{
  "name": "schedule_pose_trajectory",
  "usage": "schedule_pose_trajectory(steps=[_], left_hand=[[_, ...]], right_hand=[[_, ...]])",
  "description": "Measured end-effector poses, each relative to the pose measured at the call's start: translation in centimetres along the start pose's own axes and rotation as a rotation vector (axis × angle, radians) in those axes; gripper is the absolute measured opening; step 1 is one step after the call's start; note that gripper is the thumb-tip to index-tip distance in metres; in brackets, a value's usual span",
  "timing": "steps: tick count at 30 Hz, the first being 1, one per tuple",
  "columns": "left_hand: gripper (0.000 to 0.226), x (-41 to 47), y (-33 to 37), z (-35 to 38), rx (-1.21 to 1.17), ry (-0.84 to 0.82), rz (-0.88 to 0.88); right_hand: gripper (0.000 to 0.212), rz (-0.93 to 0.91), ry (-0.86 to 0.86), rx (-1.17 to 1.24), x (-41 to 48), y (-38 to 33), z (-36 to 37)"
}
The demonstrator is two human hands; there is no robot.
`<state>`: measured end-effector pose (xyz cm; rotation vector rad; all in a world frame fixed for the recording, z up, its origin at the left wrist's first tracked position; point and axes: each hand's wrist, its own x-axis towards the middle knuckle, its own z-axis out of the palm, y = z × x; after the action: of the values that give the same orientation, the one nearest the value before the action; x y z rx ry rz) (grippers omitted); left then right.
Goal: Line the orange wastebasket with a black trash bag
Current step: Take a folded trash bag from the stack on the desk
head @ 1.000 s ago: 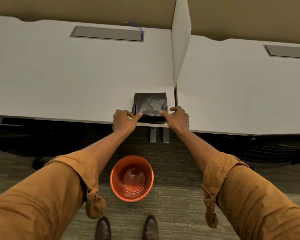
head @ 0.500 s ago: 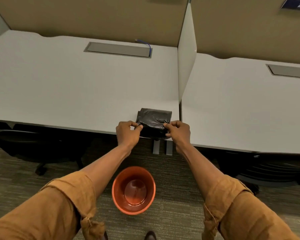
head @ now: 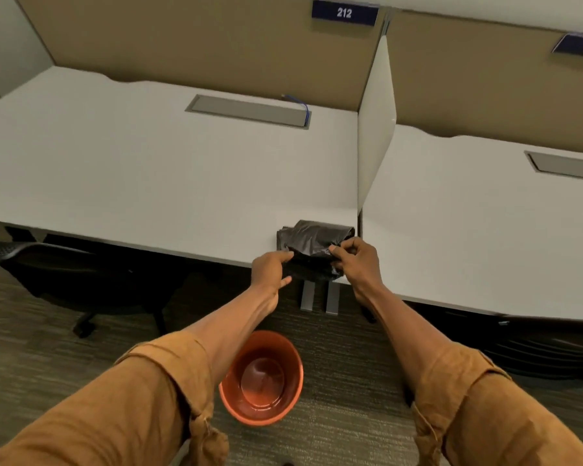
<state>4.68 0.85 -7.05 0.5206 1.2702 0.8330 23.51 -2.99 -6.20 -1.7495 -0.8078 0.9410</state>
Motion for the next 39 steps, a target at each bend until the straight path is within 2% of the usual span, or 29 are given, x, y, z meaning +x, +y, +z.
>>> schedule_pose_trajectory(steps=[9,12,16,19,21,25,29,32,34,37,39], left_hand=[[0.017,2.3,-1.0,1.3,0.057,-0.021,0.102],[0.036,2.3,-0.8,1.7,0.064,-0.029,0.112],[0.061,1.7,0.1,1.9,0.054,-0.045,0.109],[0.078,0.9,0.8,2.2,0.124,-0.008,0.127],[0.083,0.3,1.4,2.4,0.236,0.033,0.191],[0.075,-1.3,2.8,2.6,0.291,0.075,0.243],[0.061,-3.5,4.3,1.9,0.124,0.049,0.159],[0.036,-5.9,5.2,0.2,-0.062,-0.003,0.04],[0.028,-7.5,5.6,-1.6,-0.097,-0.033,0.017],[0.008,-10.1,5.6,-4.9,-0.066,-0.052,0.063],[0.013,-12.0,5.7,-7.1,-0.05,-0.074,0.114]], right_hand=[[0.013,0.1,0.025,0.084,2.4,2.0,-1.0],[0.013,0.108,-0.007,0.081,2.6,1.7,-1.2],[0.014,0.025,-0.002,0.021,2.3,0.0,-2.0],[0.032,-0.036,-0.005,0.103,1.6,-1.8,-2.7],[0.035,-0.061,-0.02,0.193,1.0,-2.8,-3.0],[0.037,-0.07,-0.079,0.373,-0.6,-4.7,-2.9],[0.035,-0.094,-0.112,0.478,-3.7,-6.5,-1.7],[0.035,-0.13,-0.162,0.507,-6.9,-7.4,-0.4],[0.032,-0.141,-0.196,0.539,-9.0,-7.8,0.3],[0.021,-0.119,-0.222,0.549,-12.2,-8.5,1.2],[0.022,-0.066,-0.247,0.557,-14.4,-8.3,1.8]])
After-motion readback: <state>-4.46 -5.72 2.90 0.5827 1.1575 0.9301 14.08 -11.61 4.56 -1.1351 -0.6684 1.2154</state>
